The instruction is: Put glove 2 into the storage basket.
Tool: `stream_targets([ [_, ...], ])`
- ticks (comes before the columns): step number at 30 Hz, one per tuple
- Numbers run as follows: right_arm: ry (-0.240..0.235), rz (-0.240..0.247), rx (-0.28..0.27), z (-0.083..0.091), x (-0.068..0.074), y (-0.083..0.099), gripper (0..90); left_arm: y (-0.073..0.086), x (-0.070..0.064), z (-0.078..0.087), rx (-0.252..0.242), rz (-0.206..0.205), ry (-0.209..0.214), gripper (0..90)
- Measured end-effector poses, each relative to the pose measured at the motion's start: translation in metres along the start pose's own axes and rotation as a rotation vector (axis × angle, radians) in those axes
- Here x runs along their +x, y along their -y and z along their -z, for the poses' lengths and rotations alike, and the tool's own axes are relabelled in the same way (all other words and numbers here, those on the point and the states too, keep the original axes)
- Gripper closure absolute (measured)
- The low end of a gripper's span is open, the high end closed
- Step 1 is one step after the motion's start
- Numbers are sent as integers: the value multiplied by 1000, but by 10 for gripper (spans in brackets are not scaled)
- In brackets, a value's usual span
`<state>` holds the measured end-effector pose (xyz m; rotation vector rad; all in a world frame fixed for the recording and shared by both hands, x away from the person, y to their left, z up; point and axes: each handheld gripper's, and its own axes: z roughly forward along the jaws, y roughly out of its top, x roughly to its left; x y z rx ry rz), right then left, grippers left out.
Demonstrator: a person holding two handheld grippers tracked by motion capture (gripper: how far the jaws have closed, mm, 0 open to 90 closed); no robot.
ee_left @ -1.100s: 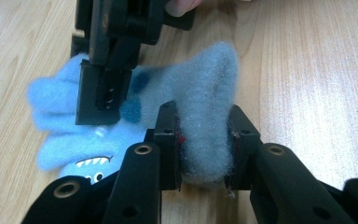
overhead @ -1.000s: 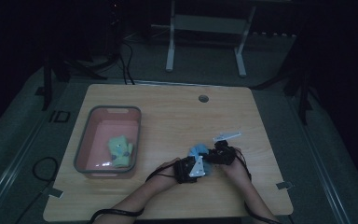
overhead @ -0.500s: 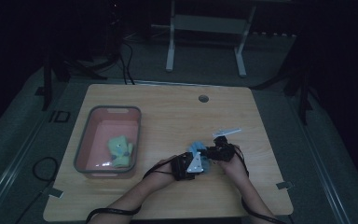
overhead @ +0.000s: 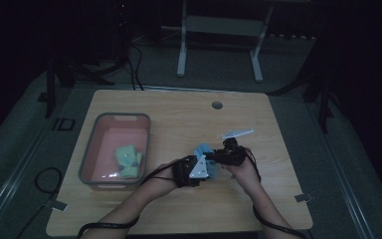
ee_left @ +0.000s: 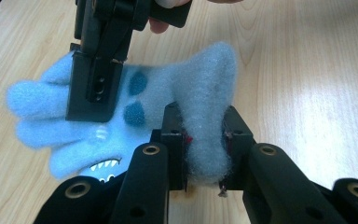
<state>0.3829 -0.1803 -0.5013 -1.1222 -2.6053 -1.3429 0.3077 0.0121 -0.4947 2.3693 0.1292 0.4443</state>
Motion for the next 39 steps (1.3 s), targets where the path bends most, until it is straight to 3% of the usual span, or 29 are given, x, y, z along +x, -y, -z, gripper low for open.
stream_targets([
  [14, -35, 53, -17, -12, 26, -29, 775, 6, 9, 42, 29, 8, -37, 765],
  [30, -79, 119, 1, -43, 58, -70, 775, 29, 21, 81, 66, 50, -79, 764],
  [39, -110, 133, 0, -64, 74, -85, 775, 45, 26, 102, 96, 72, -99, 764],
])
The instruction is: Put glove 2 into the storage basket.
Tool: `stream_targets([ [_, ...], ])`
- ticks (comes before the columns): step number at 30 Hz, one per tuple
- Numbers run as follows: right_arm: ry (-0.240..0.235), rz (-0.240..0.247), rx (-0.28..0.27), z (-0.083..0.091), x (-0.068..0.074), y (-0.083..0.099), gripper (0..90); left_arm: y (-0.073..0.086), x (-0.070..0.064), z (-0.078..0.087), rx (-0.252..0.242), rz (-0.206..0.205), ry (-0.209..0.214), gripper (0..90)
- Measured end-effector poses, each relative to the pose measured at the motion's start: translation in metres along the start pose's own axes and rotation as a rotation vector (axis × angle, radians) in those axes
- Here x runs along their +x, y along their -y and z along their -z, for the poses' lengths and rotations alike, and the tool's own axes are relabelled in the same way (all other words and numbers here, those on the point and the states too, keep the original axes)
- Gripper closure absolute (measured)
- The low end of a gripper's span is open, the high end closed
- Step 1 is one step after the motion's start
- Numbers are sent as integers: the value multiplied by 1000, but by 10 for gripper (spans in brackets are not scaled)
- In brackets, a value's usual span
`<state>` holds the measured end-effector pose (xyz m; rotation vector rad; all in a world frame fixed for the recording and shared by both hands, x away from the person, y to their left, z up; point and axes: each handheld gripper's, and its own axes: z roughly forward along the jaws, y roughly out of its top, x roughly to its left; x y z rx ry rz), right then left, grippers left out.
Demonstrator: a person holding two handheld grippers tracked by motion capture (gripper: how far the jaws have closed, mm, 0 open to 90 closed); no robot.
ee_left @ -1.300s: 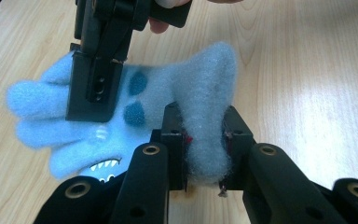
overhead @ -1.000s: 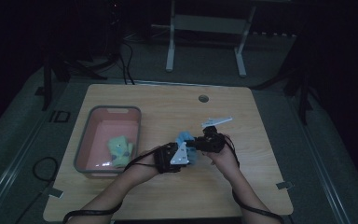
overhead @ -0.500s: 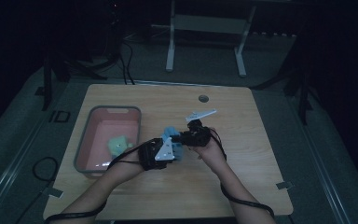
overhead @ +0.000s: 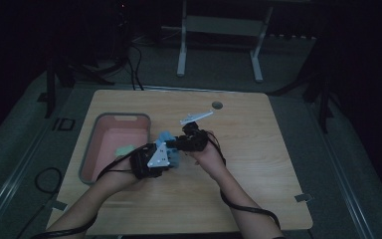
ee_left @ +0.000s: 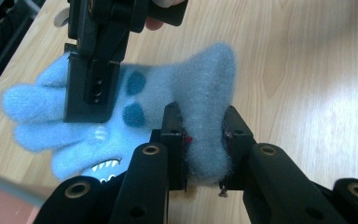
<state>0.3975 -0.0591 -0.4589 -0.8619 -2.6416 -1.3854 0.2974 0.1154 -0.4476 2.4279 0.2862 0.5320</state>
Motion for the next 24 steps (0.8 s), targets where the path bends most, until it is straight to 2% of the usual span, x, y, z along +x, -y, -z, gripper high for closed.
stream_targets([
  [7, -16, 21, 4, -20, 11, -16, 775, 17, 7, 14, 28, 23, -23, 764],
  [10, -29, 33, 10, -36, 19, -26, 775, 27, 11, 20, 42, 37, -30, 764],
  [13, -35, 34, 12, -43, 21, -29, 775, 36, 13, 25, 54, 47, -40, 764],
  [14, -45, 33, 18, -51, 24, -32, 775, 42, 14, 28, 65, 55, -46, 764],
  [17, -56, 32, 21, -59, 26, -34, 775, 50, 15, 32, 77, 59, -53, 764],
  [18, -69, 30, 25, -68, 29, -36, 775, 53, 15, 34, 82, 65, -53, 764],
  [22, -84, 31, 29, -79, 33, -41, 775, 64, 17, 42, 100, 79, -66, 764],
  [23, -90, 34, 31, -87, 37, -45, 775, 71, 20, 45, 104, 92, -72, 764],
  [24, -92, 34, 29, -90, 38, -46, 775, 71, 20, 45, 104, 92, -72, 764],
])
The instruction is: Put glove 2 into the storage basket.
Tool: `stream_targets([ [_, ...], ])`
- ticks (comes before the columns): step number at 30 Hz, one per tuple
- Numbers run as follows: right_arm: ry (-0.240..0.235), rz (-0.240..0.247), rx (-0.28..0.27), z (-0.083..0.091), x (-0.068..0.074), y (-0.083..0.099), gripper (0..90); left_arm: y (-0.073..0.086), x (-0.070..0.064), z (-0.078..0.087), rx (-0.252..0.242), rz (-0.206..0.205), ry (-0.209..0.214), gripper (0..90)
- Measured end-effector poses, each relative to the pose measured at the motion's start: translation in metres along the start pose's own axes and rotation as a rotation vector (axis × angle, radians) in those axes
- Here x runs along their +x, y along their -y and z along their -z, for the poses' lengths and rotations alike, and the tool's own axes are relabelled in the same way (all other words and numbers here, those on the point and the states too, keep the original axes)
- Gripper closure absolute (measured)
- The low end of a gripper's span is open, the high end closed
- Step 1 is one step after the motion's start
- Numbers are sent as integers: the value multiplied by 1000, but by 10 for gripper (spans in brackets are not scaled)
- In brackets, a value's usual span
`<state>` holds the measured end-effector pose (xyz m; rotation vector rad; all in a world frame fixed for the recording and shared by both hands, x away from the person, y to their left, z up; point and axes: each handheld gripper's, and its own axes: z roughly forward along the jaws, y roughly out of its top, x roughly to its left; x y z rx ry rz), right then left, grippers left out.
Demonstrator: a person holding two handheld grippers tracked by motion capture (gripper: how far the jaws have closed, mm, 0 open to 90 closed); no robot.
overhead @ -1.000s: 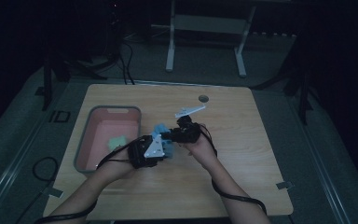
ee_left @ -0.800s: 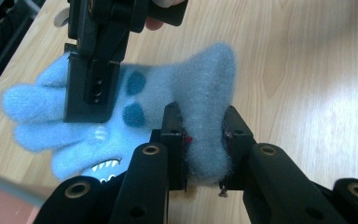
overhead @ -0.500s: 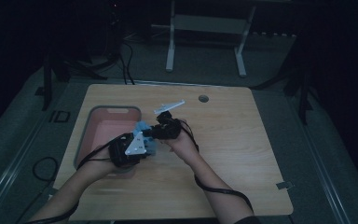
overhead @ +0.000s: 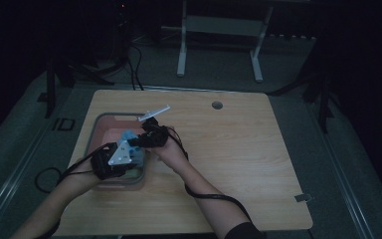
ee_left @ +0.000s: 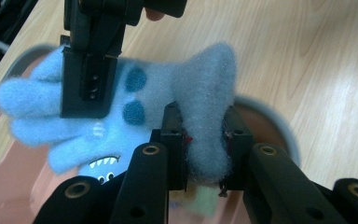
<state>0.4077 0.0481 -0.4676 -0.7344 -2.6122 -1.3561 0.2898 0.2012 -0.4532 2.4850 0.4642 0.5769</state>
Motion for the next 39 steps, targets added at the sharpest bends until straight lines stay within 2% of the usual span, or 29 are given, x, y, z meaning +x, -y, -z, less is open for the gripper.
stream_targets([
  [4, 0, 1, -1, -10, 2, -4, 775, 12, 6, -2, 11, 30, 6, 764],
  [7, -1, -16, 15, -25, 0, 0, 774, 21, 7, -12, 37, 41, 21, 763],
  [13, 38, -9, 58, -34, -2, 5, 770, 26, 6, -24, 59, 54, 40, 761],
  [16, 51, -3, 94, -39, -4, 6, 755, 26, 6, -30, 93, 53, 50, 758],
  [20, 64, 15, 104, -41, -2, 5, 721, 27, 7, -33, 105, 62, 63, 737],
  [21, 62, 15, 106, -41, -2, 5, 703, 27, 7, -34, 109, 61, 65, 715],
  [25, 49, 7, 87, -39, -4, 4, 529, 27, 7, -32, 96, 73, 68, 581],
  [27, 40, -2, 76, -36, -5, 3, 453, 27, 6, -29, 82, 76, 47, 533],
  [28, 42, 0, 70, -34, -4, 3, 443, 26, 7, -27, 77, 85, 37, 509],
  [32, 65, 25, 35, -24, -3, -1, 313, 24, 9, -18, 48, 139, 12, 378],
  [34, 39, 27, 17, -17, -3, -2, 248, 23, 9, -13, 26, 178, 6, 283],
  [37, 12, 36, 5, -6, -3, -1, 220, 21, 10, -8, 2, 205, 3, 169],
  [39, 8, 57, 21, 1, -2, 1, 196, 19, 10, -7, -4, 222, -10, 146],
])
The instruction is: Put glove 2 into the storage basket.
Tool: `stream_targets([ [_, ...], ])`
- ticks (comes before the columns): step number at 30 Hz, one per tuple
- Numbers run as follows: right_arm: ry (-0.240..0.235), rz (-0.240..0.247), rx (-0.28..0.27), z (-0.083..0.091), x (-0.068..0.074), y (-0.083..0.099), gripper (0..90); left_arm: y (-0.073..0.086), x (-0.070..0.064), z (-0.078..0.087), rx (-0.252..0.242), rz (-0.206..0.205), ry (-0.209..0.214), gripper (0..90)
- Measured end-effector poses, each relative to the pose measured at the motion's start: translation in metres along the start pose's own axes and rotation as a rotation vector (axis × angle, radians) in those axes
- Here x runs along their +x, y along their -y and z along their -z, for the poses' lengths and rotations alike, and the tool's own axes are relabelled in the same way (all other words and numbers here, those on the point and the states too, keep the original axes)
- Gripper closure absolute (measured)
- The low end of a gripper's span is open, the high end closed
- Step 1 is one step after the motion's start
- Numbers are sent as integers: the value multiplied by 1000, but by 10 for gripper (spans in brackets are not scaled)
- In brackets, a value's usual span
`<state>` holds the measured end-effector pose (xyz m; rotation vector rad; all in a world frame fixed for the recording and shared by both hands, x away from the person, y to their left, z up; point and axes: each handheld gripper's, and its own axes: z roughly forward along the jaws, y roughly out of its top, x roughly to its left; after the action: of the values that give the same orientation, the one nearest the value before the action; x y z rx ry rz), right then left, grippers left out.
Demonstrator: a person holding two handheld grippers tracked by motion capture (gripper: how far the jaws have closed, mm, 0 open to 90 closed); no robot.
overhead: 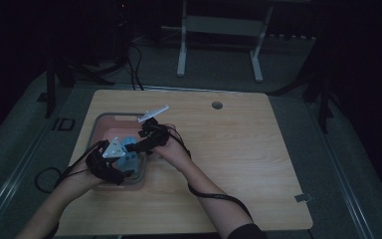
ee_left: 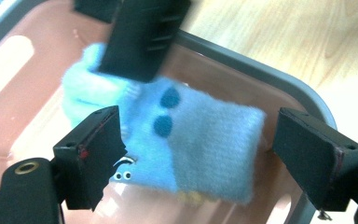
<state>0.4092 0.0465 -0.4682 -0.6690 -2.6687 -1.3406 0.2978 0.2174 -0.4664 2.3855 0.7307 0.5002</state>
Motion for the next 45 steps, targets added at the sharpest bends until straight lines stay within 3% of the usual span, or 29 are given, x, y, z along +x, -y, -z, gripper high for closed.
stream_targets([
  [9, 5, 36, -25, 26, 3, 12, 194, -10, -11, -3, -60, 13, -21, 50],
  [12, 4, 49, -31, 32, 2, 18, 193, -16, -15, -2, -92, 29, 11, 30],
  [24, 16, 53, -20, 60, -6, 57, 187, -38, -50, -16, -174, -19, 77, 30],
  [34, 37, 34, -25, 88, -16, 89, 187, -52, -72, -35, -188, -48, 144, 30],
  [35, 43, 28, -25, 95, -19, 98, 187, -56, -78, -40, -189, -57, 161, 30],
  [41, 69, 58, -13, 108, -23, 117, 166, -64, -93, -53, -193, -73, 184, 30],
  [45, 75, 45, -19, 114, -27, 128, 167, -67, -99, -61, -199, -75, 208, 30],
])
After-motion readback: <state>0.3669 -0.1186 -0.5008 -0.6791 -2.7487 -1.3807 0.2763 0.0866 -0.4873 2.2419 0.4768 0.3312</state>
